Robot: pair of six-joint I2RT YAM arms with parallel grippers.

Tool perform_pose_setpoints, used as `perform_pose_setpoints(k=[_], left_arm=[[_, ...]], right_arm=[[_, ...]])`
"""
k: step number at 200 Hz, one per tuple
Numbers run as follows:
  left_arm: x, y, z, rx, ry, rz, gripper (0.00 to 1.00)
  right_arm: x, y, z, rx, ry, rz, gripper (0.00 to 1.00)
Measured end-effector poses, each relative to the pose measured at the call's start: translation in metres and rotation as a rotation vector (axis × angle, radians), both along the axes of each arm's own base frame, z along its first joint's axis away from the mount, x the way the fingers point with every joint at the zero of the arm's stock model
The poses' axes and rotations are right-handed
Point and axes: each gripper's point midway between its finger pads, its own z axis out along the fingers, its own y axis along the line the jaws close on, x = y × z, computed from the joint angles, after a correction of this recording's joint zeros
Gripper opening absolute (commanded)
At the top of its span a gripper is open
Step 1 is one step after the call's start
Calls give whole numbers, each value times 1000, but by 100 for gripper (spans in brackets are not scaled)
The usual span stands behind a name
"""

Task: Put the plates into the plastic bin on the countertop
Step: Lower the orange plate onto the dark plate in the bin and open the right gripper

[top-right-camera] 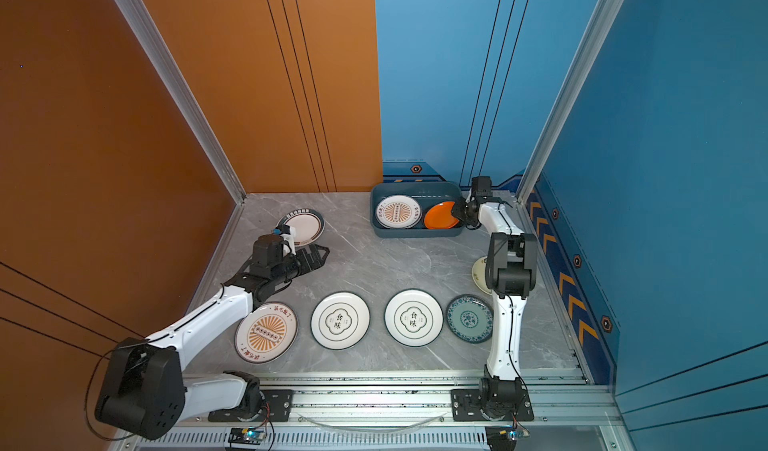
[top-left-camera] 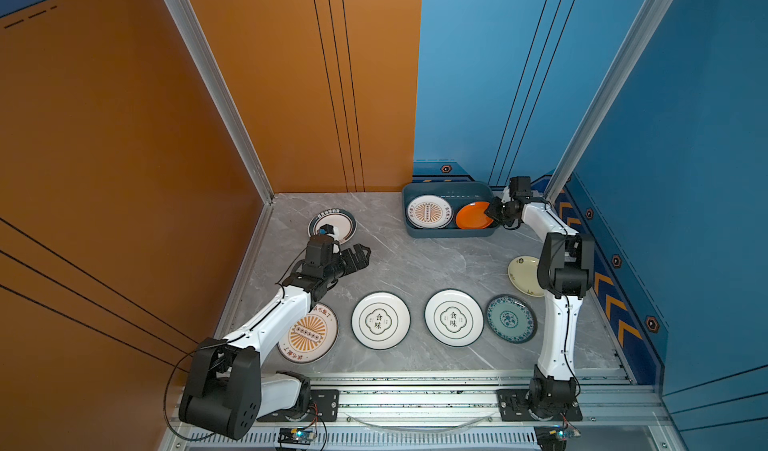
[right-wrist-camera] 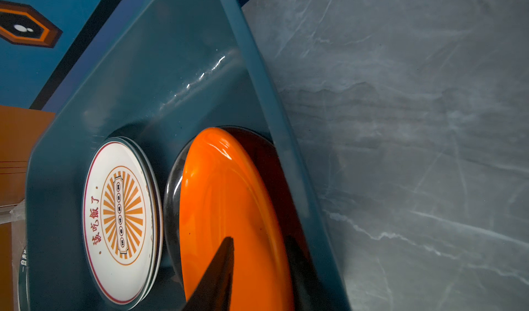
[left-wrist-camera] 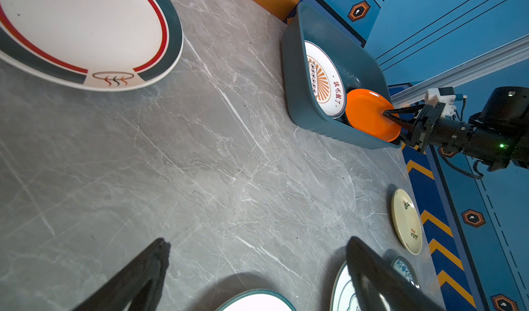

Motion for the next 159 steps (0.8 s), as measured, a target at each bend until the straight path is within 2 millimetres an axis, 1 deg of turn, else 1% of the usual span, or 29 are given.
perform_pose_setpoints(k=[58, 101, 159], left_arm=[[-1, 0, -3, 1, 6, 0, 98], [-2, 0, -3, 1, 6, -3, 98], [-3, 0, -4, 1, 8, -4, 98]], right_arm=[[-2, -2, 5, -15, -7, -1, 41], [-7, -3, 6, -50, 6, 1, 42], [-17, -10, 11, -123, 32, -7, 43]])
